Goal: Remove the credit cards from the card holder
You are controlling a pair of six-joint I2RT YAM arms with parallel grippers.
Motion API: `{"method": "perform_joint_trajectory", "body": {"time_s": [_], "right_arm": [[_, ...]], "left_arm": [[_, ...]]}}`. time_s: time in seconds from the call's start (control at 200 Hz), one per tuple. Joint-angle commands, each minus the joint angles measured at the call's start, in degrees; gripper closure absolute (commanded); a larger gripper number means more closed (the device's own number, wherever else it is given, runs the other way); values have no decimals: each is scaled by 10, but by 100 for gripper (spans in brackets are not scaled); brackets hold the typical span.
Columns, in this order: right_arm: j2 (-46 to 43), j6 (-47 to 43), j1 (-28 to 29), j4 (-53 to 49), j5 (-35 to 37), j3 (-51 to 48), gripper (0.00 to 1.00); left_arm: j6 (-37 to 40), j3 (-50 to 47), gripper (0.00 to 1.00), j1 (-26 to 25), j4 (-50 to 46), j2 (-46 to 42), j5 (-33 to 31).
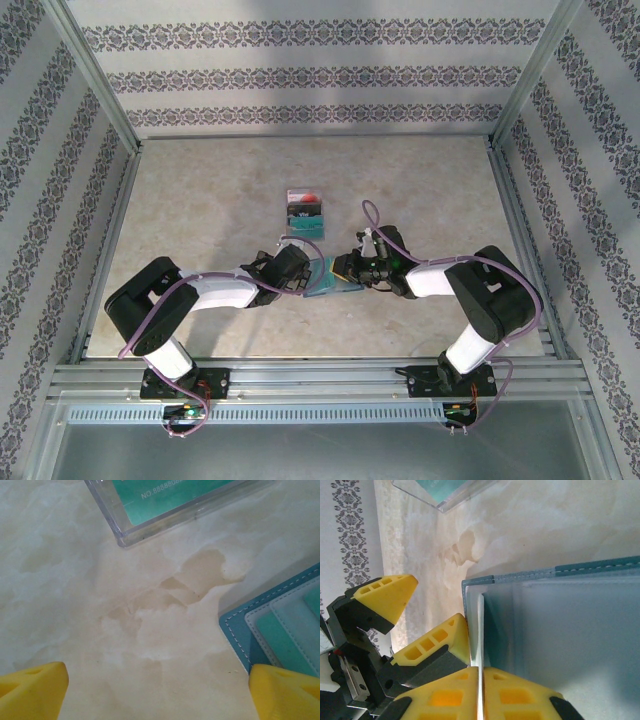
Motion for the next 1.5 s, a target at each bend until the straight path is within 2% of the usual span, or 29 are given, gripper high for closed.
{"method": "perform_joint_trajectory", "body": {"time_s": [0.0, 0.285, 0.5, 0.874, 1.329, 1.499], "right_arm": [[-17, -14, -5, 8, -1, -10, 90], [-17, -20, -4, -7, 9, -9, 91], [-17, -18, -3, -9, 9, -8, 91], [-14, -14, 1, -10, 2, 1, 88], [12, -15, 26, -4, 3, 24, 83], [12, -19, 29, -9, 14, 23, 86]], "left_arm": [[10, 4, 6, -6, -45, 15, -19], [13, 17, 6, -6, -50, -23, -15], [25, 28, 6, -15, -17, -42, -9], [46, 55, 3, -28, -9, 17, -3], [35, 51, 2, -28, -14, 37, -2], [34, 49, 2, -28, -15, 35, -4]]}}
